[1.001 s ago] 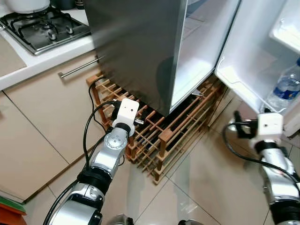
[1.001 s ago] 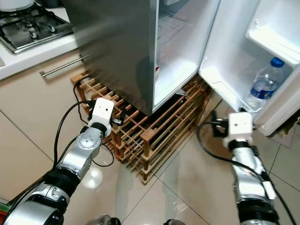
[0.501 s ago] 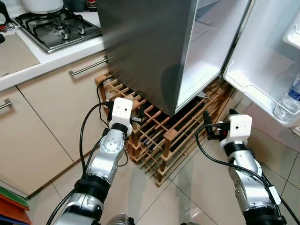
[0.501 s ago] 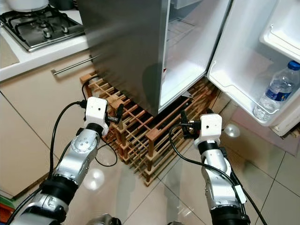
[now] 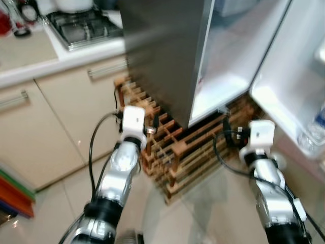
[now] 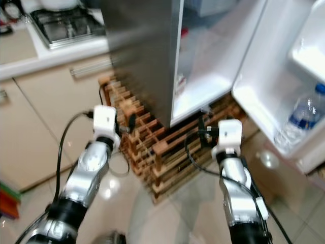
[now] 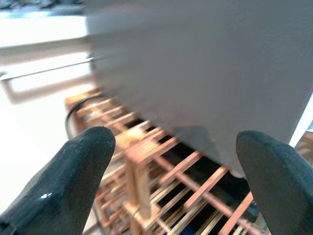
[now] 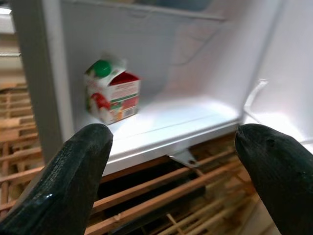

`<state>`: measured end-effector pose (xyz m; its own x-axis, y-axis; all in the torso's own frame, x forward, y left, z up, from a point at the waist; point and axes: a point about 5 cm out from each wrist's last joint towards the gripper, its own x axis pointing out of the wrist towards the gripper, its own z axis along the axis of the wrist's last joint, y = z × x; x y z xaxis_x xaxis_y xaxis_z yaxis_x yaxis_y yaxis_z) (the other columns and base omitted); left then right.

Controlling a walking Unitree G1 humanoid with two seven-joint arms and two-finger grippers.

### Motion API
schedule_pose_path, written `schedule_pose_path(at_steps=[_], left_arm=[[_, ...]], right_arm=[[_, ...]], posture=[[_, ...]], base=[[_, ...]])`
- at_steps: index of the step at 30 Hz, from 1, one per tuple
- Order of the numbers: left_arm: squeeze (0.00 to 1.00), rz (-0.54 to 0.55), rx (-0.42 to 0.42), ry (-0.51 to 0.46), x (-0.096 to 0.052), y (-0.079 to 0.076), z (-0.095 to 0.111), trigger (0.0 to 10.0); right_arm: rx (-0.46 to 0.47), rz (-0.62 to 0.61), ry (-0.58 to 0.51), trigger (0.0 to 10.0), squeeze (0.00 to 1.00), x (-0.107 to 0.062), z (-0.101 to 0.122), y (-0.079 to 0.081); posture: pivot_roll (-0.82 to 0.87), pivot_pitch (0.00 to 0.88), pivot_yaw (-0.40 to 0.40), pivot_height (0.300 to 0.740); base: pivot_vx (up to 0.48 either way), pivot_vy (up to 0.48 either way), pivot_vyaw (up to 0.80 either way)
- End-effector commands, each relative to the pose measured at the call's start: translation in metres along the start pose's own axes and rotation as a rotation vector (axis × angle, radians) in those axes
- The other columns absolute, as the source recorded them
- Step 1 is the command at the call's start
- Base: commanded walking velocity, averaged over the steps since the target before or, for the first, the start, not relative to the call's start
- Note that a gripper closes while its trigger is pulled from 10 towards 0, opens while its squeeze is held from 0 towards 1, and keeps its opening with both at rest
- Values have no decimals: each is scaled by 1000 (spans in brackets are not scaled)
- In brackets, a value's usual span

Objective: Restocking fridge

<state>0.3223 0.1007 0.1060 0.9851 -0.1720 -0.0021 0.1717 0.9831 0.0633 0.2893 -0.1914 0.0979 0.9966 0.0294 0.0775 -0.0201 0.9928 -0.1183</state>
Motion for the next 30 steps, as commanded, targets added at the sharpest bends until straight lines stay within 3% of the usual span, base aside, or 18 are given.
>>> schedule_pose_path(at_steps=[1,9,15,16,18,26,28,30], left_arm=[[0,29,13,35,-2,5,-5,10000],[0,65,-12,40,0,8,-6,10000],[0,65,-23,40,0,6,-5,10000],[0,64,-25,40,1,5,-5,10000],[0,63,-26,42,1,5,-5,10000],[0,58,-26,50,1,4,-6,10000],[0,55,-29,54,1,3,-6,10000],[0,54,-30,56,1,3,-7,10000]], right_arm=[[-8,-5,13,10000,0,1,0,0],[-23,-11,26,10000,0,1,-3,-3],[-80,-106,53,10000,0,-1,-8,-23],[-99,-159,86,10000,0,-3,-14,-35],[-97,-184,99,10000,0,-5,-17,-44],[-121,-213,110,10000,0,-9,-19,-56],[-162,-259,138,10000,0,-14,-24,-77],[-184,-277,151,10000,0,-17,-26,-86]], posture=[[61,19,7,732],[57,5,1,732],[55,2,0,732],[52,0,-3,732],[50,2,-1,732],[46,7,0,732],[46,9,0,732],[45,11,1,732]], base=[[0,-472,638],[32,-167,130],[0,0,0],[0,0,0],[0,0,0],[0,0,0],[0,0,0],[0,0,0]])
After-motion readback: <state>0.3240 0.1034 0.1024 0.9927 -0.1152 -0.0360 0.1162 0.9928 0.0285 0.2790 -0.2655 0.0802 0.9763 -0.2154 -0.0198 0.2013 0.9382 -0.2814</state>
